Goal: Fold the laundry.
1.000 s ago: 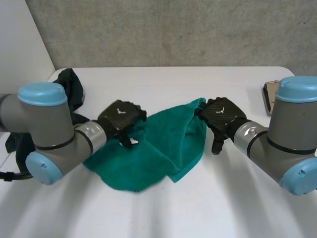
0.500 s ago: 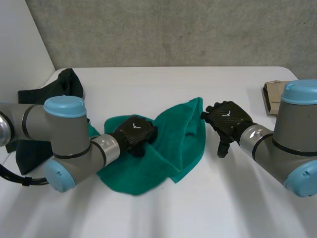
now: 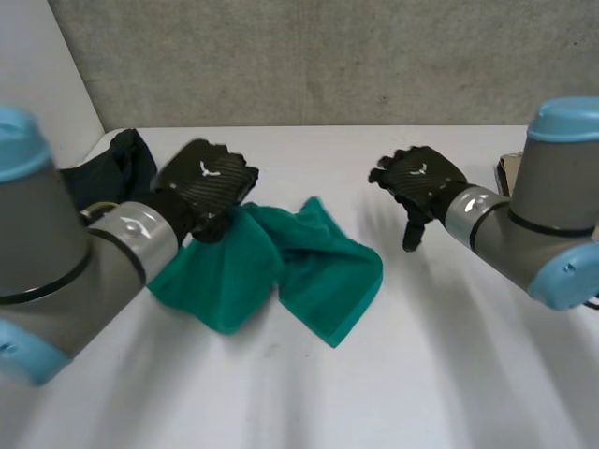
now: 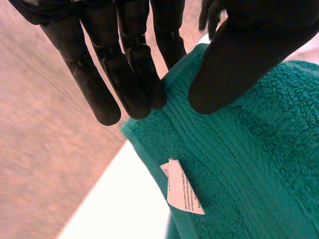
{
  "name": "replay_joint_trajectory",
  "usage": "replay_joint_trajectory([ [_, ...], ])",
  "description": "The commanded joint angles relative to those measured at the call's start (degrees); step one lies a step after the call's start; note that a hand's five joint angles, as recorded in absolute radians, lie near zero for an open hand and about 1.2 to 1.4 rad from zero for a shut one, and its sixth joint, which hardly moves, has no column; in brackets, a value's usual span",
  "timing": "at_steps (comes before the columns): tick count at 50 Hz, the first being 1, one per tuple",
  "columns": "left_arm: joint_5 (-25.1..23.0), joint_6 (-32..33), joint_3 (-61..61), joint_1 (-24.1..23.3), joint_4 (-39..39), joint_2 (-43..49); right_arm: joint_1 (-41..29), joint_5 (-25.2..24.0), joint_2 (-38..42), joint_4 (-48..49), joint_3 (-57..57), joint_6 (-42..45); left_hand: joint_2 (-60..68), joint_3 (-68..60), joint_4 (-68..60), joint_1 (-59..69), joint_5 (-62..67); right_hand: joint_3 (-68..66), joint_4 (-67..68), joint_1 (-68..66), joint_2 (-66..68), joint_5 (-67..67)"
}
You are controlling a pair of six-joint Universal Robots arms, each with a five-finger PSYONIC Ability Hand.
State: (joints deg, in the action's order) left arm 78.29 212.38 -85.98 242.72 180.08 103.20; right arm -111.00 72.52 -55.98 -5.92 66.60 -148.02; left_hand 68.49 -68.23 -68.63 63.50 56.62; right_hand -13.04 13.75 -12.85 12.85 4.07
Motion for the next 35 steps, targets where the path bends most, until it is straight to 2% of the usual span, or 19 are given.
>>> replay_joint_trajectory([
  [1,0.37,7.87,-4.11,-2.51,-1.23,-9.59,-0.19,-14.4,7.89,-5.68,-12.53,0.18,11.51,-11.77,-11.37,16.5,13.38,3.04,-3.75,2.85,-2.85,-4.07],
  [2,0.37,8.31,-4.46,-2.69,-1.14,-10.12,-0.27,-17.55,9.82,-7.25,-15.07,-0.16,11.51,-11.77,-11.37,16.5,13.38,3.04,-3.75,2.85,-2.85,-4.07],
  [6,0.37,9.72,-5.43,-3.04,-1.23,-12.32,-0.45,-21.44,13.95,-11.38,-19.82,-0.78,11.51,-11.77,-11.37,16.5,13.38,3.04,-3.75,2.85,-2.85,-4.07],
  [12,0.19,9.81,-5.95,-3.31,-1.49,-13.02,-1.06,-22.06,18.53,-12.98,-24.76,-2.97,11.51,-11.77,-11.37,16.5,13.38,3.04,-3.75,2.85,-2.85,-4.07],
  [17,0.19,9.81,-6.13,-4.18,-1.4,-12.85,-4.84,-23.2,21.51,-12.89,-27.4,-7.63,11.51,-11.77,-11.37,16.5,13.38,3.04,-3.75,2.85,-2.85,-4.07],
  [25,0.19,9.63,-6.04,-5.85,-1.32,-11.88,-8.97,-23.48,25.3,-12.72,-29.77,-9.39,11.51,-11.77,-11.37,16.5,13.38,3.04,-3.75,2.85,-2.85,-4.07],
  [26,0.19,9.63,-6.04,-5.86,-1.31,-11.88,-9.15,-23.21,25.48,-12.54,-29.95,-9.57,11.51,-11.77,-11.37,16.5,13.38,-0.36,-0.36,-0.55,0.54,-0.68],
  [27,0.19,9.54,-6.04,-5.86,-1.31,-11.88,-9.24,-23.03,25.74,-12.45,-30.3,-9.83,11.51,-11.77,-11.37,16.5,13.38,-9.4,8.69,-9.59,9.59,8.37],
  [28,0.11,9.54,-5.95,-5.86,-1.14,-11.79,-9.15,-22.25,26.26,-12.28,-31.61,-10.36,11.51,-11.77,-11.37,16.5,13.38,-40.13,39.42,-40.32,40.32,39.1],
  [29,0.11,9.54,-5.78,-5.86,-0.96,-11.7,-9.06,-21.37,26.62,-12.19,-32.66,-10.8,11.51,-11.77,-11.37,16.5,13.38,-56.43,55.71,-56.62,56.61,55.39],
  [30,0.11,9.54,-5.52,-5.86,-0.88,-11.62,-9.06,-19.88,26.88,-11.93,-33.98,-11.41,11.51,-11.77,-11.37,16.5,13.38,-66.86,66.14,-67.04,67.04,65.82],
  [31,0.11,9.37,-5.25,-5.77,-0.87,-11.53,-8.98,-17.78,27.23,-11.58,-35.47,-12.2,11.51,-11.77,-11.37,16.5,13.38,-66.96,66.25,-67.15,67.14,65.92],
  [32,0.11,9.28,-4.99,-5.59,-0.79,-11.27,-8.97,-12.45,27.67,-10.88,-38.36,-12.99,11.51,-11.77,-11.37,16.5,13.38,-66.96,66.25,-67.15,67.15,65.93],
  [35,0.19,9.11,-3.41,-4.8,0.09,-9.95,-8.8,-4.16,27.24,-10.52,-41.37,-12.91,11.51,-11.77,-11.37,16.5,13.38,-66.96,66.25,-67.15,67.15,65.93],
])
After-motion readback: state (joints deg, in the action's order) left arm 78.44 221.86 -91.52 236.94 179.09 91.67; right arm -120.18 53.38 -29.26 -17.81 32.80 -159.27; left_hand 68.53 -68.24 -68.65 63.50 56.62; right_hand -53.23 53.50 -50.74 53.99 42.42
